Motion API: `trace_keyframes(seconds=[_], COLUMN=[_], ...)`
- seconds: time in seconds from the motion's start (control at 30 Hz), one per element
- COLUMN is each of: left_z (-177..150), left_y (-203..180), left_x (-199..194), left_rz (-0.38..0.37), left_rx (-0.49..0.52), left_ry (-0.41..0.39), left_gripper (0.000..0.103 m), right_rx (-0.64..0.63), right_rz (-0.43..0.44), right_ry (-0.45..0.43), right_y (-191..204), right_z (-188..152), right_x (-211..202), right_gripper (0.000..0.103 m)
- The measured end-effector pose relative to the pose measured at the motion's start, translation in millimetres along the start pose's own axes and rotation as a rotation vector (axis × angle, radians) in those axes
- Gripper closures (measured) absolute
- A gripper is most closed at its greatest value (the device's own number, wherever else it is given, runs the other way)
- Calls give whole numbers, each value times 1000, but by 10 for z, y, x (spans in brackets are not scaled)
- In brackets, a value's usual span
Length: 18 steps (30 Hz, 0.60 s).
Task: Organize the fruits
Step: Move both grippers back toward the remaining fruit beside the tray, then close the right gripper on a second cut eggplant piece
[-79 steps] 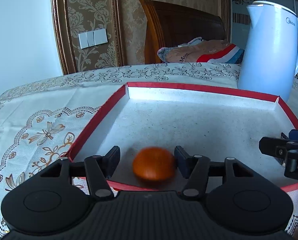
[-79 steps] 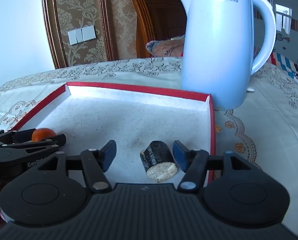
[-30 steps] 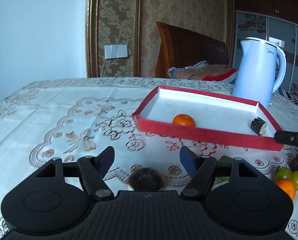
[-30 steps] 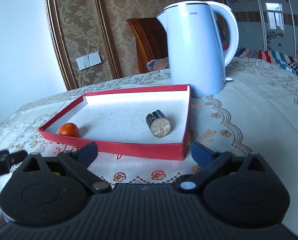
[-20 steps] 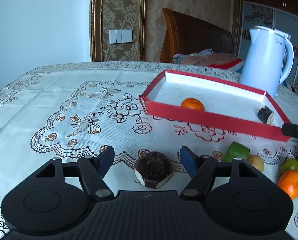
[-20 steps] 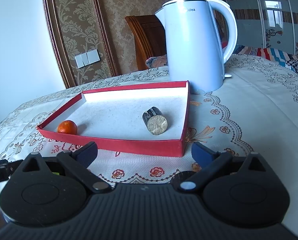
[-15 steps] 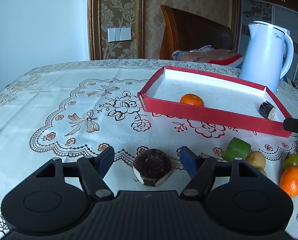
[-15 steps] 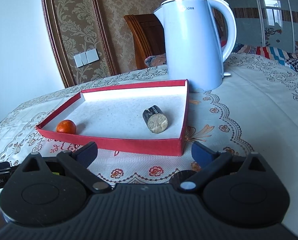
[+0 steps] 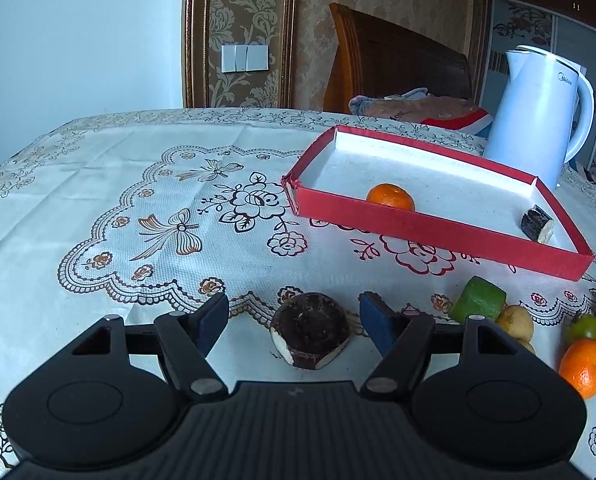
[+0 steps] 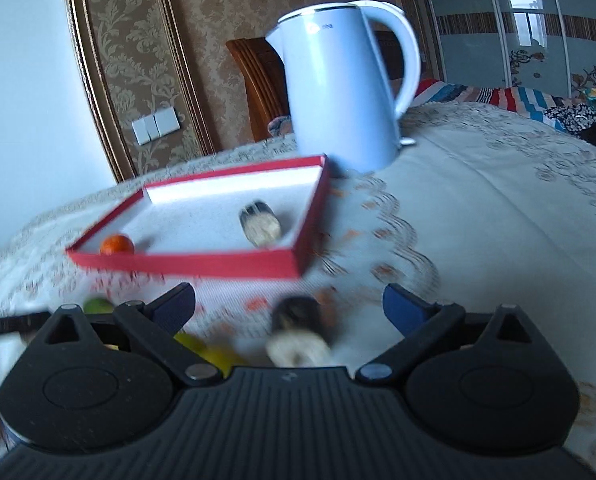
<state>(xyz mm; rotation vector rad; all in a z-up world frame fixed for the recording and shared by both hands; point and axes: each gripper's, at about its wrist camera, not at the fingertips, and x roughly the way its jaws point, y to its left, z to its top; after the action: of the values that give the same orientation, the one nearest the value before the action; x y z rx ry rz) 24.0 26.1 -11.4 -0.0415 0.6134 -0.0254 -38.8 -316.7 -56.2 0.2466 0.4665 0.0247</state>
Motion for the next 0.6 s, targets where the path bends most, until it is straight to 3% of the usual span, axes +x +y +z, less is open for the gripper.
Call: trace_keyframes(seconds=[0.17, 0.37, 0.6], left_z=[1, -1, -2], left_y=[17, 19, 18], left_x=[8, 17, 11], left_rz=[0, 5, 2], left_rx=[-9, -11, -13], left_ry=[3, 8, 9], left_gripper=[31, 31, 31], right_rx=[-73, -142, -60], right_rz=[-25, -136, -61], right_ry=[-1, 2, 86], right_y=[-101, -41, -74], right_z=[-173, -133, -19], right_x=[-280, -254, 73], right_gripper=[7, 15, 22])
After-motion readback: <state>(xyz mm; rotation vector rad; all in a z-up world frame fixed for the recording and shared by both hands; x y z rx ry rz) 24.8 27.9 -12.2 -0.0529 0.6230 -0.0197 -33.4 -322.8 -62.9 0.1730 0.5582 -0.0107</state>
